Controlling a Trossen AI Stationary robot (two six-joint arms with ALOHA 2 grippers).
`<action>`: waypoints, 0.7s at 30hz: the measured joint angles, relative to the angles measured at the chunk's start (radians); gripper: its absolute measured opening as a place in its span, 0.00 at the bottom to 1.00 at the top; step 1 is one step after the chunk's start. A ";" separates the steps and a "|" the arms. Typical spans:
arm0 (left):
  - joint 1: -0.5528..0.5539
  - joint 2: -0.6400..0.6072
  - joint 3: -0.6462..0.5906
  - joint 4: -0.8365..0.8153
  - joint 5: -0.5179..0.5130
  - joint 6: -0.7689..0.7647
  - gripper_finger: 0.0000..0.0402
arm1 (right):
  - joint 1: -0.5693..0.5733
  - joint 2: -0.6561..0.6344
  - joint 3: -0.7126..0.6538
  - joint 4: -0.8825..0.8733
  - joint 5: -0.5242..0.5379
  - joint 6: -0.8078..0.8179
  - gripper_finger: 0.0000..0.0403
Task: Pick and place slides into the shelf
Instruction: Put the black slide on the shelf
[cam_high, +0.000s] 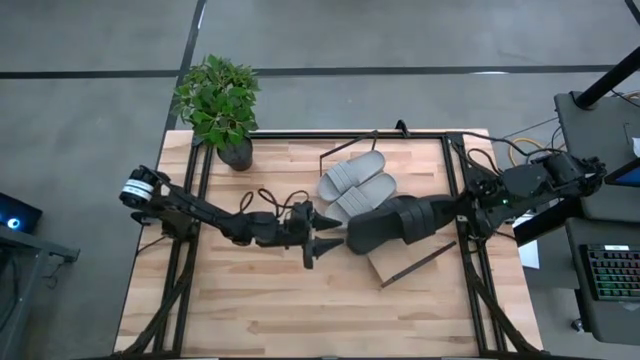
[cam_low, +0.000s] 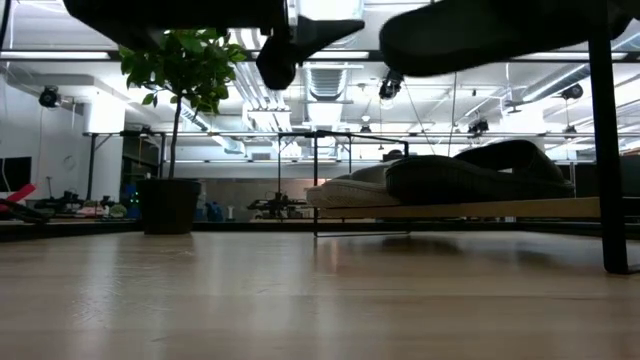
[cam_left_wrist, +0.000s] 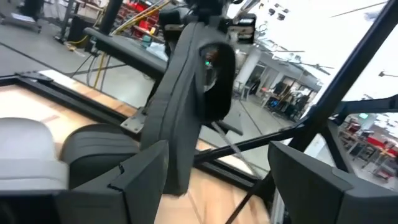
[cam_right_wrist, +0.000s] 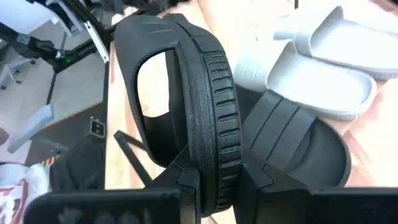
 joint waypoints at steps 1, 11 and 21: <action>0.003 0.001 -0.005 0.000 -0.001 0.000 0.65 | 0.000 0.001 0.000 0.008 0.002 -0.004 0.10; 0.022 0.002 0.010 0.001 -0.003 0.001 0.65 | 0.000 0.003 0.000 0.056 0.003 -0.023 0.10; 0.022 0.116 0.075 0.006 0.000 -0.001 0.65 | 0.000 0.005 -0.002 0.062 0.020 -0.030 0.10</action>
